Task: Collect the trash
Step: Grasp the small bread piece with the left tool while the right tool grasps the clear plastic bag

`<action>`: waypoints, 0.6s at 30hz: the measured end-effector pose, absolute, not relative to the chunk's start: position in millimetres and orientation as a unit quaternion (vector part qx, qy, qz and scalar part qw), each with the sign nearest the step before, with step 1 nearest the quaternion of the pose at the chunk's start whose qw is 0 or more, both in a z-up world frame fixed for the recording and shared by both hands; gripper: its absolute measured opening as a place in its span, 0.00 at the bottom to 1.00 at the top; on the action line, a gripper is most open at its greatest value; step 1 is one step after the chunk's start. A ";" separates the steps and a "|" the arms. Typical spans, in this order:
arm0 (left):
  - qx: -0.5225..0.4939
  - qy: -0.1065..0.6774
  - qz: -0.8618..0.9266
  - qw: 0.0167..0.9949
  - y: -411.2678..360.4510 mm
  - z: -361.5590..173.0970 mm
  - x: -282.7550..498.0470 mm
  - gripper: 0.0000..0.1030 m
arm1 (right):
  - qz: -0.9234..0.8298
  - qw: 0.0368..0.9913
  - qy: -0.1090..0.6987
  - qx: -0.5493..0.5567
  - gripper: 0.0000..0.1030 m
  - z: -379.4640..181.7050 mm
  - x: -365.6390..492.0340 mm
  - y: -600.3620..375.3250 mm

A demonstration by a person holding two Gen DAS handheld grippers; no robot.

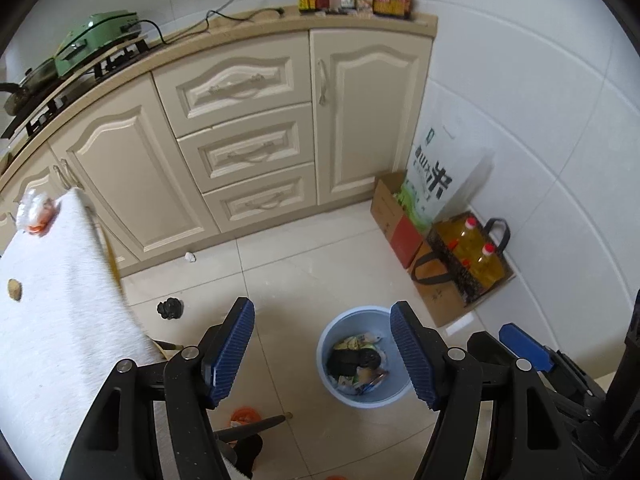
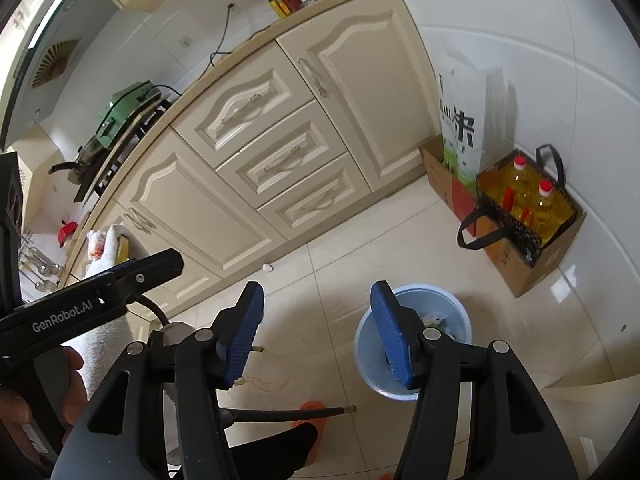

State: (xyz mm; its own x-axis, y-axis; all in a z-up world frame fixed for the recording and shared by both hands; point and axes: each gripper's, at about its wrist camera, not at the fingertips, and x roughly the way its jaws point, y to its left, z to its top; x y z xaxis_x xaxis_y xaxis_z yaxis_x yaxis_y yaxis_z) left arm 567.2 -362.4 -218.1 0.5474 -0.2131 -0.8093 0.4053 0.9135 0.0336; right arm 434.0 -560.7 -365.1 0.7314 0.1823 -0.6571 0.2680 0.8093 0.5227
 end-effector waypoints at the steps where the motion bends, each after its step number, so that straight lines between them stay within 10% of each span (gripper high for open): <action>1: 0.106 0.439 -0.181 0.874 -356.9 -212.5 562.8 0.65 | -0.026 0.880 0.363 0.306 0.58 -358.3 430.4 -558.5; 18: 0.060 0.317 -0.190 0.927 -147.6 -53.4 431.7 0.81 | 0.025 0.933 0.305 0.191 0.87 -202.4 401.5 -440.1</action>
State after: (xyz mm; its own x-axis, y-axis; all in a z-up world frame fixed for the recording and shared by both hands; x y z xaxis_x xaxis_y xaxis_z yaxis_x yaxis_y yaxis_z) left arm 431.7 -147.6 -53.4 0.7263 -0.3147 -0.6111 0.3908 0.9204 -0.0094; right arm 401.5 -440.1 -202.4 0.8128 0.1626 -0.5594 0.0705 0.9257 0.3715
